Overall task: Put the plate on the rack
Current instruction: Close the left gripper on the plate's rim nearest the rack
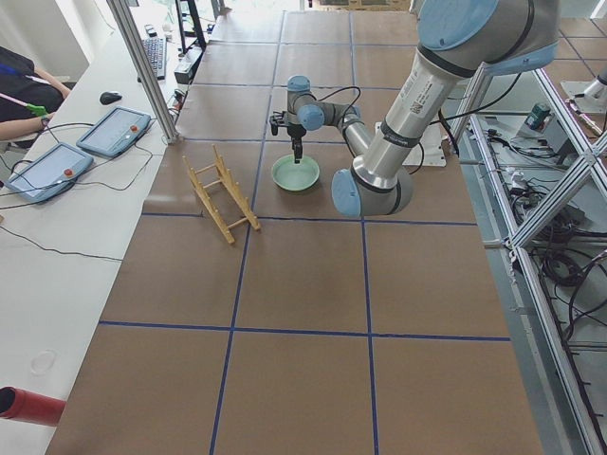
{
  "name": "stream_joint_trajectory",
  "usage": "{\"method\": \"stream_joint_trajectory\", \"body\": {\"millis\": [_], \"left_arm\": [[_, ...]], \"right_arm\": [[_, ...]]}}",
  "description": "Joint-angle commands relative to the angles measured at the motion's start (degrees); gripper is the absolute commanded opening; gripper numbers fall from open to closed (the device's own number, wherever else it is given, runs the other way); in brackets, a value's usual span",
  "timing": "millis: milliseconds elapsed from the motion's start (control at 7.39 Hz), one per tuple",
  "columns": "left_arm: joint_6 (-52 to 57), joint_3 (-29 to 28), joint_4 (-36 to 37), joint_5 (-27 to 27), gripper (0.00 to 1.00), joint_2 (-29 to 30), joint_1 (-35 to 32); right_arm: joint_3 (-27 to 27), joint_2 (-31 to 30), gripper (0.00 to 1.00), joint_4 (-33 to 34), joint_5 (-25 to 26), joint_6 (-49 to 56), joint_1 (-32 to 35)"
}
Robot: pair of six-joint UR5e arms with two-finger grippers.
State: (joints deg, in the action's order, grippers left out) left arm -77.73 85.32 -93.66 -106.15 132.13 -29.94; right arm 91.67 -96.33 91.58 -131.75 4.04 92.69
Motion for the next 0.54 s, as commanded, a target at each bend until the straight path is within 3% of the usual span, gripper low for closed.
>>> {"method": "stream_joint_trajectory", "body": {"millis": [0,271,406], "left_arm": [[0.2,-0.2,-0.7,0.1,0.8,0.0,0.3],[0.4,-0.3,-0.8,0.1,0.55,0.0,0.3],[0.4,-0.3,-1.1,0.1,0.49,0.0,0.3]], "right_arm": [[0.0,0.0,1.0,0.0,0.0,0.0,-0.1],[0.0,0.0,1.0,0.0,0.0,0.0,0.0],[0.0,0.0,1.0,0.0,0.0,0.0,0.0]]}}
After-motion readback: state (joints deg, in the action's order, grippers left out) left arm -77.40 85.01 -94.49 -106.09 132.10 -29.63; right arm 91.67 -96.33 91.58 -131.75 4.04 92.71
